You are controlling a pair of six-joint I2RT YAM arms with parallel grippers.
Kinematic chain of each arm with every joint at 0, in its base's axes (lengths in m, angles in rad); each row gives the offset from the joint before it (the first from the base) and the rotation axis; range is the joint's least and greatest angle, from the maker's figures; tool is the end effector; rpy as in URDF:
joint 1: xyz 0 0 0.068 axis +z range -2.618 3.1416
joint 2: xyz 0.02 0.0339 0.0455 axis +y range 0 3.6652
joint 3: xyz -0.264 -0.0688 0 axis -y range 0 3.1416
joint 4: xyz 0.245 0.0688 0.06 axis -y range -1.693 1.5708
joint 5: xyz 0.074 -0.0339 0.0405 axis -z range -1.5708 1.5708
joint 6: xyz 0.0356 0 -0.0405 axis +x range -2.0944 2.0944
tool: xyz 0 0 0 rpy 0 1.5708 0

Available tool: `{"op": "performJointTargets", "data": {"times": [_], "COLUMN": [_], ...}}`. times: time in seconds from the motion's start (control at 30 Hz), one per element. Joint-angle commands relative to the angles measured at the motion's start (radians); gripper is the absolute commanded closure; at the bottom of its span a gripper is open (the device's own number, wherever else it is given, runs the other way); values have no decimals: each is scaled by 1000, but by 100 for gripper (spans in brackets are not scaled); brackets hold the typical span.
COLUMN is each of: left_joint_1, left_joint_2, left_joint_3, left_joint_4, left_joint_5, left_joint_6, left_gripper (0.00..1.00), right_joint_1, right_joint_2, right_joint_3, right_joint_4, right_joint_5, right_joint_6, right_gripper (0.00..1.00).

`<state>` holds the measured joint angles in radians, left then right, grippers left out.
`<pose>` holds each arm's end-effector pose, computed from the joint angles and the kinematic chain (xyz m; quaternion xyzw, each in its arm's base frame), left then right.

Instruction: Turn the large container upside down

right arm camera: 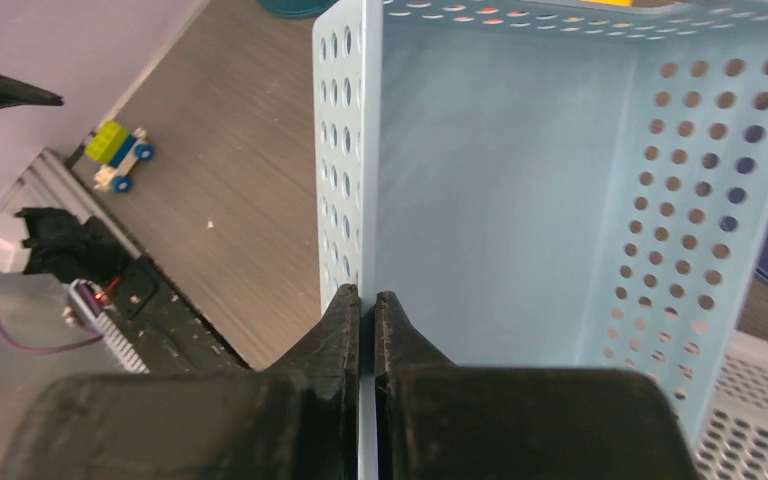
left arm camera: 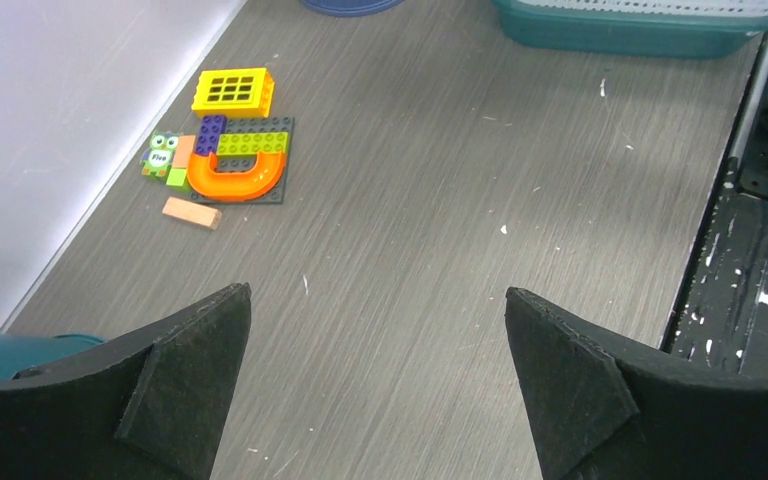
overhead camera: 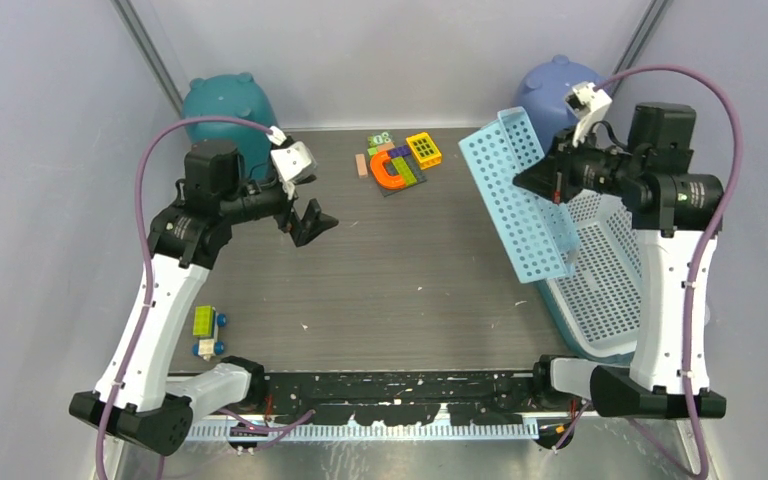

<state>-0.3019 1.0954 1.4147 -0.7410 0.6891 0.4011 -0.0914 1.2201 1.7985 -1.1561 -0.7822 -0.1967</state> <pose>0.1895 -0.0827 0.4406 0.4444 0.6786 -0.2578 0.5249 0.1863 0.0081 0.4914 -0.2241 0.8022 0.2685 0.4840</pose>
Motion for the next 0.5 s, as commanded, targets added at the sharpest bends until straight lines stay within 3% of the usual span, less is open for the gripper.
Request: {"op": "performJointTargets", "data": {"times": [0.0,0.47], "left_joint_1": [-3,-4], "left_joint_2": [-4,25], "left_joint_3": [89,280], "left_joint_4": [-40,-286], "left_joint_5": [68,306], "left_joint_6": [-3,110], "left_gripper": [0,0], "right_joint_1": [90,253], "right_joint_2": [19,62], "right_joint_3": [61,38], "right_joint_4": [82,32], "right_joint_5": [-53,-163], "right_joint_6": [72,-3], "right_gripper": [99,99]}}
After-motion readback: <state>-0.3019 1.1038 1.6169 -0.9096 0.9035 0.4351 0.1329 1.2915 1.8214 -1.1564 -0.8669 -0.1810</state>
